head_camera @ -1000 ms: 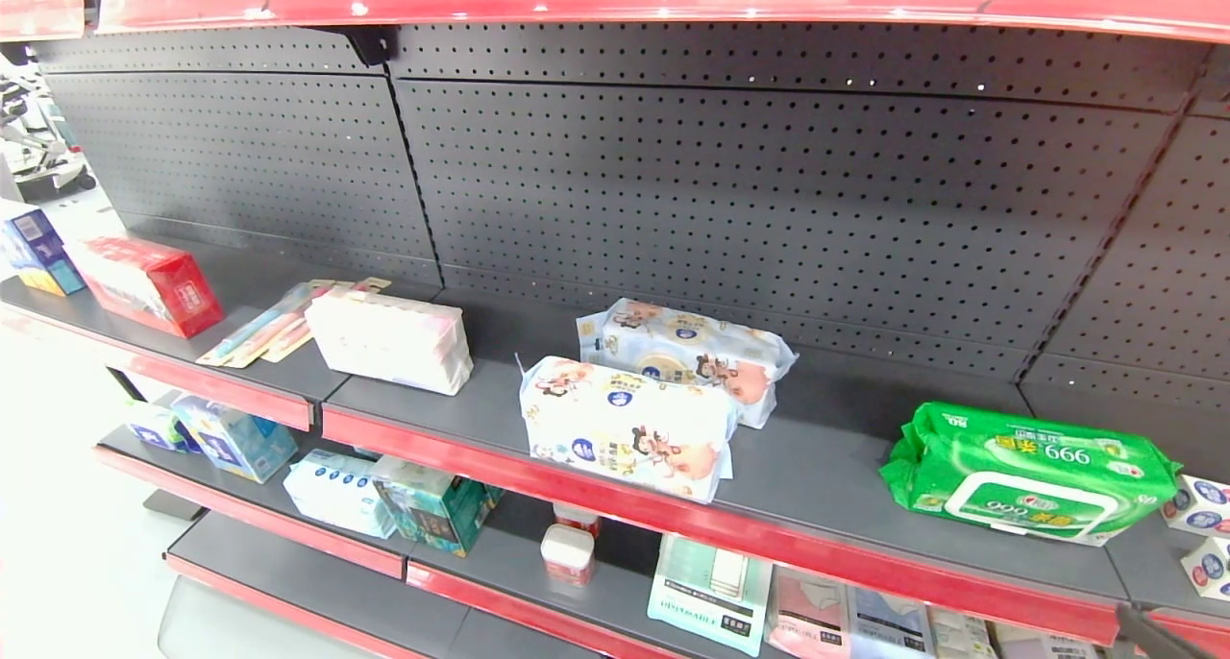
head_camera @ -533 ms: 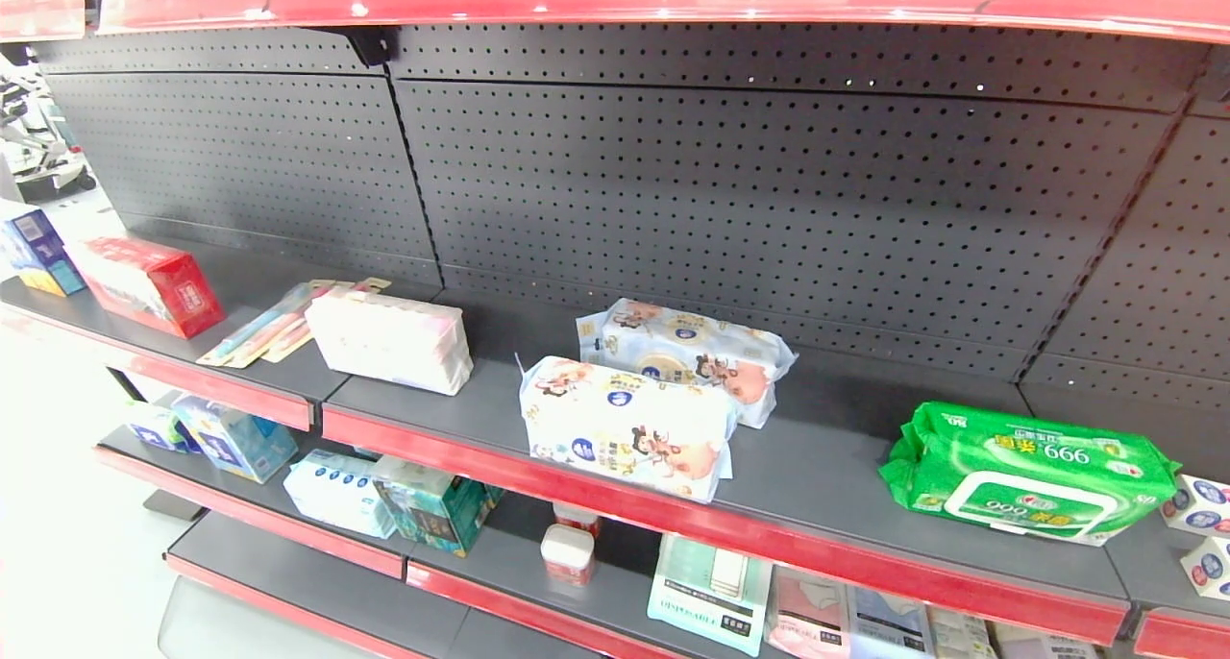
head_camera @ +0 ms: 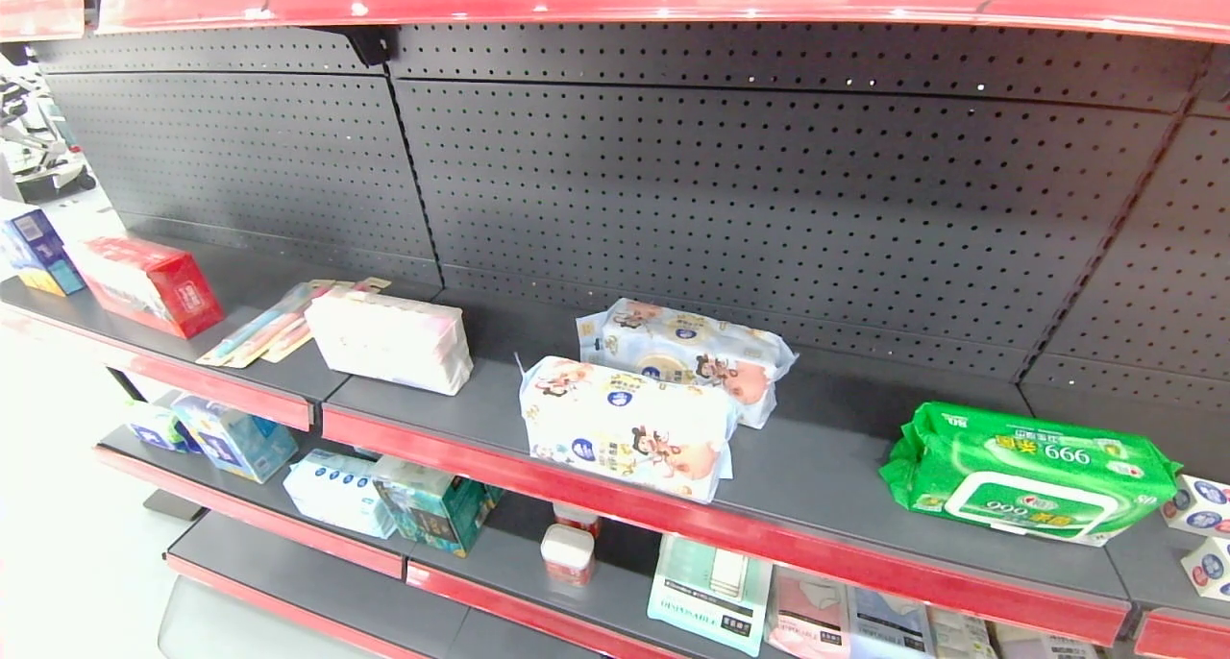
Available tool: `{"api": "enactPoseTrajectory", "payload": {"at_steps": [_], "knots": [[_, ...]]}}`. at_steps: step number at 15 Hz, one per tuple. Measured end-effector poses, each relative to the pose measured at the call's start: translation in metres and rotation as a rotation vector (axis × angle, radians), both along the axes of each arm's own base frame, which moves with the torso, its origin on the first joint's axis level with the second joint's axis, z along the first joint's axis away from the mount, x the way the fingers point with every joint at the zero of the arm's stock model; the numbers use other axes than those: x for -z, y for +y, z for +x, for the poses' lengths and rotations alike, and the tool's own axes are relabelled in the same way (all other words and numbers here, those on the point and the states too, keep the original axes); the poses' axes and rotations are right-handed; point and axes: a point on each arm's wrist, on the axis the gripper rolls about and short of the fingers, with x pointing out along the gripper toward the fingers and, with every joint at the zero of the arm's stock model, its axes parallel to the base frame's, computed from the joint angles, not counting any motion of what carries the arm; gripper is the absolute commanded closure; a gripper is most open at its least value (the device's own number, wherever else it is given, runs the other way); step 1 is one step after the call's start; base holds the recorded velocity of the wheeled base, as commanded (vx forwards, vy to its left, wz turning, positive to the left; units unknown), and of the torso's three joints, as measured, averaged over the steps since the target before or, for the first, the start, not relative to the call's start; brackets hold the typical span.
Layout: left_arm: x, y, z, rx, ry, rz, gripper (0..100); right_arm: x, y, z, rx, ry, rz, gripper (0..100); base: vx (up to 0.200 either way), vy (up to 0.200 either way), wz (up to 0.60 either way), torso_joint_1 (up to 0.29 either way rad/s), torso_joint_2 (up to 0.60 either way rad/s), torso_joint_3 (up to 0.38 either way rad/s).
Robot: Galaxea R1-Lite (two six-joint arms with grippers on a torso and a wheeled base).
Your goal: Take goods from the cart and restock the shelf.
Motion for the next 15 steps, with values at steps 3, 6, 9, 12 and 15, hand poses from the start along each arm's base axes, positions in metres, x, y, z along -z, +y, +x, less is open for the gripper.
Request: {"api": "enactPoseTrajectory", "payload": {"at_steps": [3,6,9,12,15], "knots": [[0.0,0.0,0.0,-0.002,-0.002,-0.002,0,-0.008,-0.001,0.0,0.054,-0.089,-0.014,0,0.0,0.0,0.0,0.0,0.0,0.0],[0.0,0.0,0.0,-0.002,-0.001,-0.003,0,0.004,-0.003,0.005,0.155,-0.03,-0.058,0,0.0,0.0,0.0,0.0,0.0,0.0],[0.0,0.0,0.0,-0.002,-0.001,-0.003,0,-0.002,-0.003,0.009,0.301,0.02,-0.079,0,0.0,0.0,0.0,0.0,0.0,0.0],[0.0,0.0,0.0,-0.002,-0.001,-0.004,0,-0.002,-0.002,0.009,0.311,0.035,-0.091,0,0.0,0.0,0.0,0.0,0.0,0.0],[0.0,0.0,0.0,-0.002,-0.001,-0.003,0,0.009,0.002,0.002,0.16,-0.022,-0.076,0,0.0,0.0,0.0,0.0,0.0,0.0]]}}
